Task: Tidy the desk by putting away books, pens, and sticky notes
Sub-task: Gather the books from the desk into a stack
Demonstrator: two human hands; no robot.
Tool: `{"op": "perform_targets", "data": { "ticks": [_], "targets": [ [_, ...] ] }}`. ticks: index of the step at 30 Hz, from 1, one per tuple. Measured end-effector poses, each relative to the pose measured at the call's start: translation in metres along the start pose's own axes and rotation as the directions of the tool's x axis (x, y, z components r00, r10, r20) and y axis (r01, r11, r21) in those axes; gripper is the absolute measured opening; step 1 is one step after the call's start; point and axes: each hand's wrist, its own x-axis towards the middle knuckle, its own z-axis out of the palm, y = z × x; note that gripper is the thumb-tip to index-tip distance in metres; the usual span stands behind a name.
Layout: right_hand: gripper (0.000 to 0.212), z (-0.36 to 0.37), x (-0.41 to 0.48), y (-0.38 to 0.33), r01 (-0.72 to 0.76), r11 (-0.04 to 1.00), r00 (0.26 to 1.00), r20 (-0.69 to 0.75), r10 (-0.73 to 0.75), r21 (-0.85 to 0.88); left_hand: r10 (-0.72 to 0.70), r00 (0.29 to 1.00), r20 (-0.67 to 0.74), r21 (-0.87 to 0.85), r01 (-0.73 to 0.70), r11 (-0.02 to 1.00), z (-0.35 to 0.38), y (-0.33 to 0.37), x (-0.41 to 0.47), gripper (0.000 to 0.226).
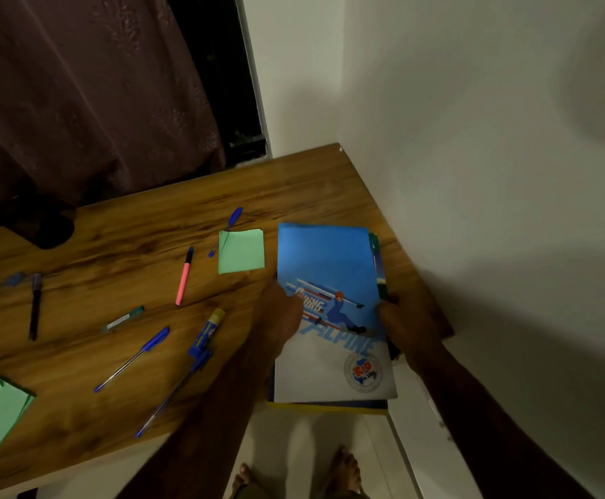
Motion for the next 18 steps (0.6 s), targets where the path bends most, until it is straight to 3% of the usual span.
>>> {"op": "perform_targets", "data": {
  "ticks": [3, 5, 11, 15, 18],
  "targets": [
    [0.023, 0.0, 0.001, 0.001, -0.152, 0.954, 0.988, 0.043, 0.146, 0.26, -0.042, 0.999, 0.02, -0.004, 0.042, 0.999, -0.006, 0.002, 0.001, 0.04],
    [0.039, 0.002, 0.004, 0.003, -0.206, 0.929, 0.978, 0.037, 0.205, 0.309, -0.037, 0.999, 0.009, -0.033, 0.038, 0.999, -0.011, 0.003, 0.002, 0.038],
    [0.028, -0.005, 0.005, -0.017, -0.229, 0.905, 0.973, 0.103, 0.206, 0.359, -0.006, 0.999, -0.033, -0.126, 0.002, 0.992, -0.015, -0.006, -0.001, 0.04],
    [0.034, -0.01, 0.006, -0.009, -0.241, 0.916, 0.97, 0.11, 0.216, 0.321, -0.029, 0.999, -0.029, -0.126, 0.025, 0.992, -0.013, -0.005, 0.001, 0.036],
    [0.016, -0.006, 0.001, 0.003, -0.231, 0.952, 0.973, 0.07, 0.222, 0.198, -0.026, 1.0, -0.016, -0.078, 0.024, 0.997, -0.015, -0.006, 0.002, 0.033]
  ]
}}
